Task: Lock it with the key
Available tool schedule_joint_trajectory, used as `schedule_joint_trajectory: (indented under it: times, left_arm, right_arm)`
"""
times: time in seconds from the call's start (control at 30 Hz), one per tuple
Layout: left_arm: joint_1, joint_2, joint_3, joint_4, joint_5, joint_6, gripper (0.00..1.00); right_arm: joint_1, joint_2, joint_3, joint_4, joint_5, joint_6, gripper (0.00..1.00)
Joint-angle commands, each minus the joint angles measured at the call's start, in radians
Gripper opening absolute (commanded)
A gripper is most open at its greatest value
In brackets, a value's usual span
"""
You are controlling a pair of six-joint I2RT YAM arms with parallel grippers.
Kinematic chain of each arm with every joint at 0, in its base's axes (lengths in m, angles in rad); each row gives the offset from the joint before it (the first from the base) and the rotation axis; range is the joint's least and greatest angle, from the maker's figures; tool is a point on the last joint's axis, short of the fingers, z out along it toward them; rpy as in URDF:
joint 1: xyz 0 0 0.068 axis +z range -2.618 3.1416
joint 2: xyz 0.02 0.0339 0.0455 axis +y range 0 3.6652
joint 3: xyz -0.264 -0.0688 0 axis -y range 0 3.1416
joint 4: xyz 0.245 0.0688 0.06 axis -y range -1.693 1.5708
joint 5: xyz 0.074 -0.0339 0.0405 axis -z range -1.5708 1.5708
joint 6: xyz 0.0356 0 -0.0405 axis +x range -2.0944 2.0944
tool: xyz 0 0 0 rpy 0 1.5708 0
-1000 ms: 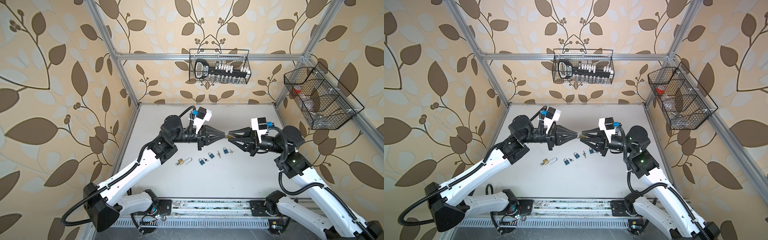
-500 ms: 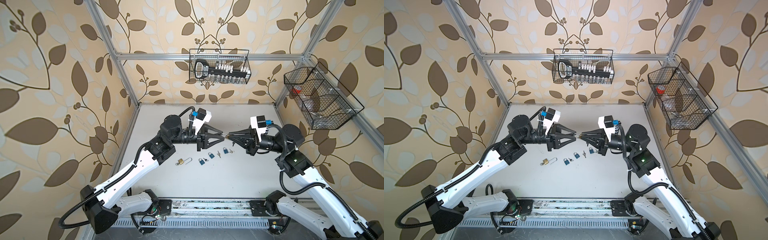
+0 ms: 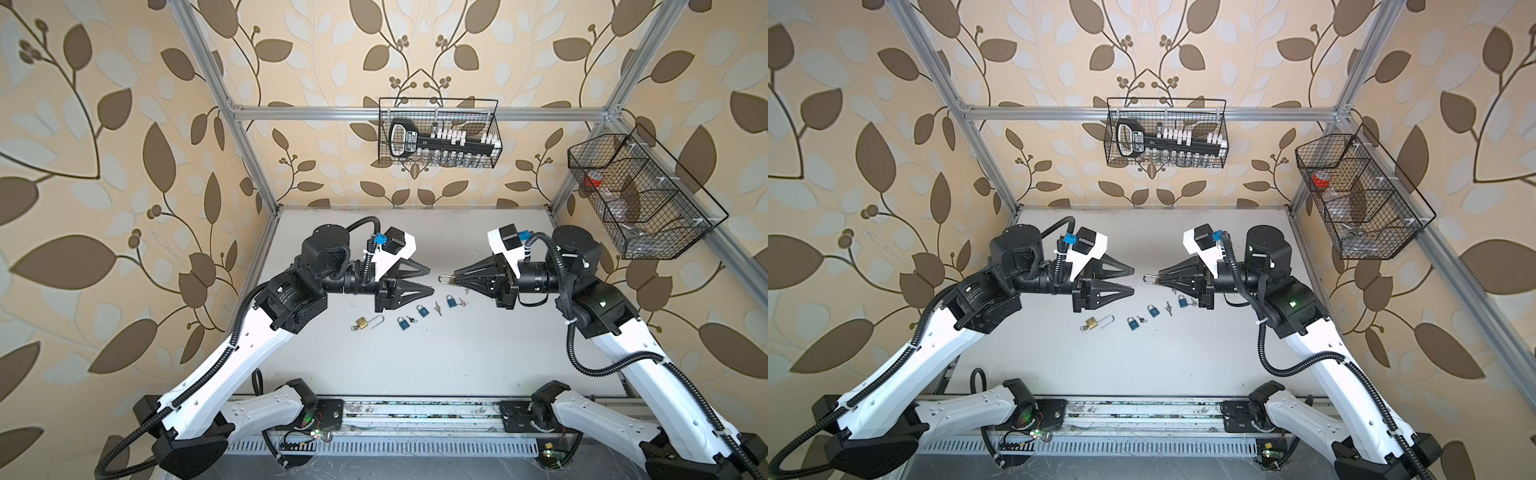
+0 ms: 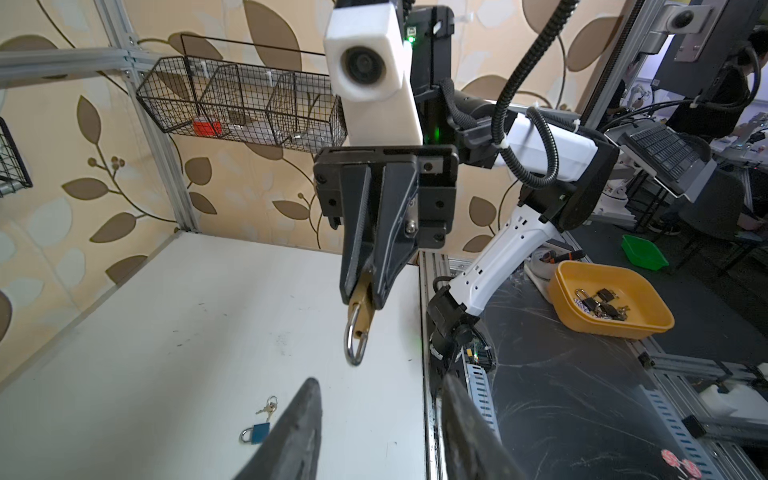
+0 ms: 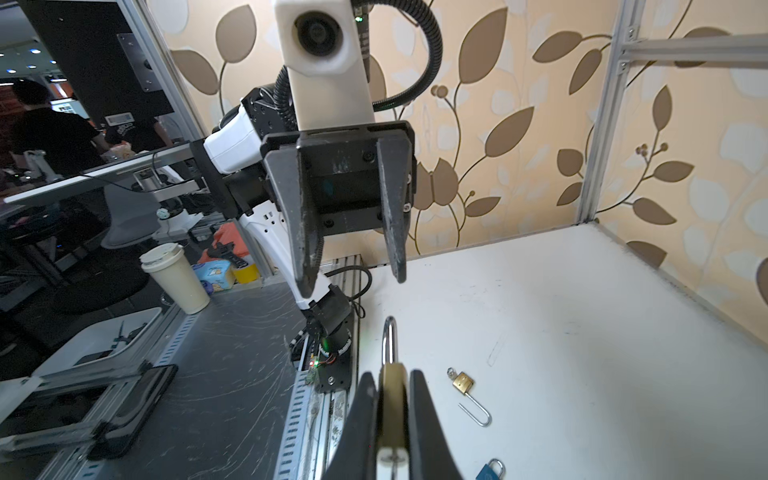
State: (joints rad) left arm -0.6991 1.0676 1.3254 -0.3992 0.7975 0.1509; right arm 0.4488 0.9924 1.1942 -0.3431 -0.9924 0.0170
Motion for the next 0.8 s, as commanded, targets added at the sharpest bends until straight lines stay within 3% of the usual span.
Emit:
schedule_joint_trajectory:
  times: [0.0, 0.6, 0.77]
  left_arm:
    - [0.004, 0.012, 0.019, -0.025, 0.059, 0.049, 0.47]
    - [-0.003, 0.074, 0.017, 0.019, 0.137, 0.000, 0.27]
    - [-0.009, 0.082, 0.021, 0.023, 0.134, -0.002, 0.16]
  right_arm:
    - [0.002, 0.007, 0.032, -0.048, -0.073, -0.017, 0.00]
    - [0.012, 0.014, 0.019, -0.033, -0.085, -0.015, 0.00]
    - [0.017, 0.018, 0.016, -0.022, -0.086, -0.012, 0.00]
